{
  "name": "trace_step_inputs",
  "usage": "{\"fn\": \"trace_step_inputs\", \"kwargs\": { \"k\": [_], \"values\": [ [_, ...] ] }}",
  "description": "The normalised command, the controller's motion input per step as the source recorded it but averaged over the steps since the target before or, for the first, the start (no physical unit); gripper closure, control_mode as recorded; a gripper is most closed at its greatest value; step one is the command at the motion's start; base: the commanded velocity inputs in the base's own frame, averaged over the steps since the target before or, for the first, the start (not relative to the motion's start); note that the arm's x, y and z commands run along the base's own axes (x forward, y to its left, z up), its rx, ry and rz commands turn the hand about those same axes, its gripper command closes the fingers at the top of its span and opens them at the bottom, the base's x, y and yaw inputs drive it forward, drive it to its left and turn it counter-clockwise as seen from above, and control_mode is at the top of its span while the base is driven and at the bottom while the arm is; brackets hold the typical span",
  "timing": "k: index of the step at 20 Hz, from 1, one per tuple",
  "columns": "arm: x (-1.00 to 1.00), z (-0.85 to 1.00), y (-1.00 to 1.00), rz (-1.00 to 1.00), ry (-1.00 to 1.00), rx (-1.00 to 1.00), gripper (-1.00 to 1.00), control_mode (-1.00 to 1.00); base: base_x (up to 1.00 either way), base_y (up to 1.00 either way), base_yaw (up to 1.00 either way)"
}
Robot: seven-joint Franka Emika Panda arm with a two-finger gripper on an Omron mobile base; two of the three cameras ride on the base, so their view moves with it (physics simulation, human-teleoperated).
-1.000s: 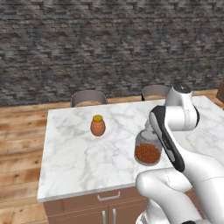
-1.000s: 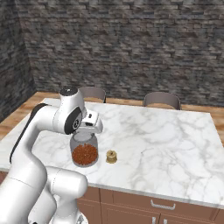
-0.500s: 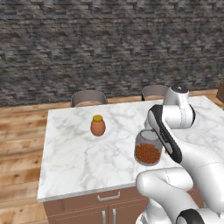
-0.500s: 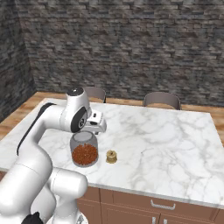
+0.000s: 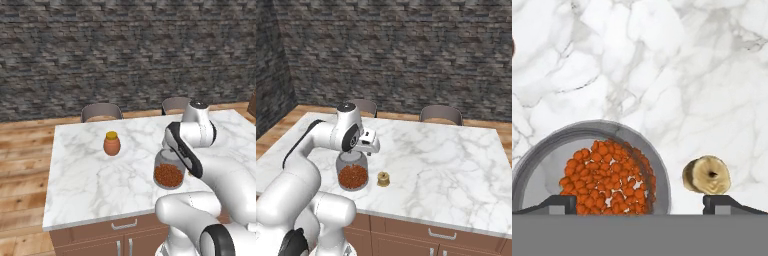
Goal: Pick the candle and jar from the dining table and place them in the open cabinet. Close the cabinet after placing the objects.
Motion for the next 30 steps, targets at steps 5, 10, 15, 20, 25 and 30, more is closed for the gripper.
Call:
{"fn": "trace_step_inputs", "kwargs": {
  "k": [5,10,15,20,25,30],
  "values": [
    [0.12,-0.22,-0.04,-0.03,0.0,0.0,-1.0,-1.0,0.0,0.0,0.0],
    [0.11,-0.2,0.0,-0.03,0.0,0.0,-1.0,-1.0,0.0,0.0,0.0],
    [0.14,-0.16,0.0,-0.03,0.0,0.0,-1.0,-1.0,0.0,0.0,0.0],
    [0.12,-0.19,0.0,-0.03,0.0,0.0,-1.0,-1.0,0.0,0.0,0.0],
    [0.1,-0.24,0.0,-0.05,0.0,0.0,-1.0,-1.0,0.0,0.0,0.0],
    [0.02,-0.3,0.0,-0.06,0.0,0.0,-1.0,-1.0,0.0,0.0,0.0]
  ]
}}
